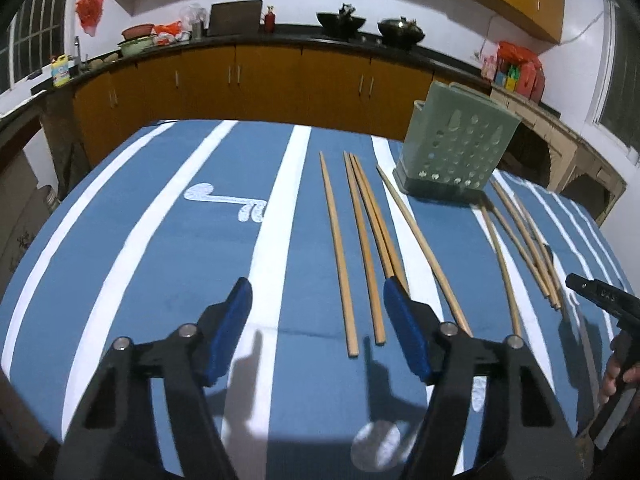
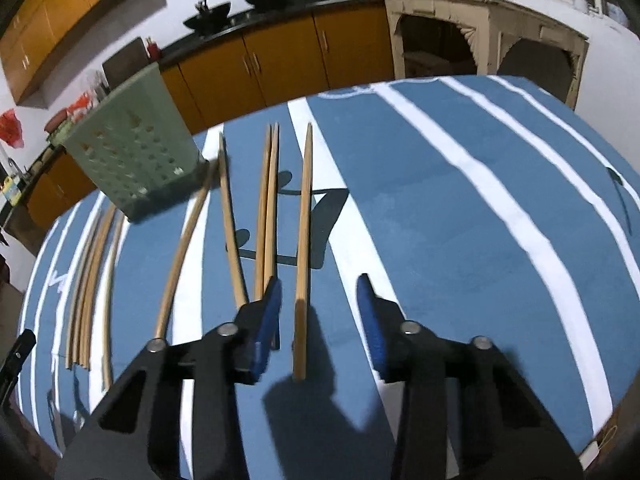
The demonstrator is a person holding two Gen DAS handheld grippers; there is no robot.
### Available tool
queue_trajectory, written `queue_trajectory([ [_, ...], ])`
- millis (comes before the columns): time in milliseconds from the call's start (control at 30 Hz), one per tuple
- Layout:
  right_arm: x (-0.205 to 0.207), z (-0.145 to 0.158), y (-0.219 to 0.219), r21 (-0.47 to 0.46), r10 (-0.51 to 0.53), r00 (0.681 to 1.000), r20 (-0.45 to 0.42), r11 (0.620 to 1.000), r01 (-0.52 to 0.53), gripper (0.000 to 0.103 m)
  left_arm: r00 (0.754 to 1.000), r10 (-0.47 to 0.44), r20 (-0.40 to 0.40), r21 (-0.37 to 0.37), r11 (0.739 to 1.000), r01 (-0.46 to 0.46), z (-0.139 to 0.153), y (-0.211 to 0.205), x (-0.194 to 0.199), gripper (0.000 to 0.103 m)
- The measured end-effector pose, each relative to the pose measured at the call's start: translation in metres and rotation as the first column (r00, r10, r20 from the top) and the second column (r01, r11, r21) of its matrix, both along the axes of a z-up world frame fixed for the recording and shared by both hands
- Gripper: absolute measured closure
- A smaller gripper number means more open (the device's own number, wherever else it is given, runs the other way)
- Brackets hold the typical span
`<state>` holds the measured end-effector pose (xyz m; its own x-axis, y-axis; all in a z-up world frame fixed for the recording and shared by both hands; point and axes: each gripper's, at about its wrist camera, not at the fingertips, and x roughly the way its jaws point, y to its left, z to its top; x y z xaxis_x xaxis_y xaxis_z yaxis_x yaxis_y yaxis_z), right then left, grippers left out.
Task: Organize utensils
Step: 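Lower both tools and grasp one wooden chopstick each, then lift the chopstick in the left tool while the right tool lifts its chopstick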
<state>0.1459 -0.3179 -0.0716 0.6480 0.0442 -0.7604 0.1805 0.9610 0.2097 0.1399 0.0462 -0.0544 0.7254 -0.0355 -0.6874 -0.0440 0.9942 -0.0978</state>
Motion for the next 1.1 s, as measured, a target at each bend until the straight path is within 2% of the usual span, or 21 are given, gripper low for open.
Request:
queue_trajectory([
  [100,0.005,-0.002,0.006,-0.015,0.018,1.0,-0.015,1.0,-0.018,0.068,0.999,-0.021,-0.03,0.006,1.0,0.021,-0.005,-0.004,0.014,0.044],
  [333,0.0,-0.002,0.01,-0.081,0.024,0.999,-0.021,0.996,-0.025,0.094,0.993,-0.066,-0.102,0.008,0.998,0.067,-0.021,-0.015,0.042,0.068],
  [500,0.006,-0.001,-0.003,-0.061,0.01,1.0,-0.021,0.998,-0.011,0.095,0.985,-0.08,-0.156,0.006,0.997,0.082,-0.033,-0.02,0.057,0.079],
  [600,0.012,0.0,-0.005,-0.061,0.009,1.0,-0.025,0.998,-0.011,0.095,0.984,-0.077,-0.16,0.038,0.996,0.084,-0.034,-0.023,0.063,0.093],
  [867,0.041,-0.001,-0.018,-0.057,-0.015,1.0,-0.02,0.998,0.014,0.095,0.987,-0.028,-0.158,0.043,0.998,0.035,-0.033,0.001,0.095,0.095],
  [1100,0.04,-0.003,-0.015,-0.087,-0.013,1.0,-0.003,0.996,0.012,0.095,0.99,-0.031,-0.136,0.065,0.997,0.04,-0.034,0.001,0.093,0.094],
])
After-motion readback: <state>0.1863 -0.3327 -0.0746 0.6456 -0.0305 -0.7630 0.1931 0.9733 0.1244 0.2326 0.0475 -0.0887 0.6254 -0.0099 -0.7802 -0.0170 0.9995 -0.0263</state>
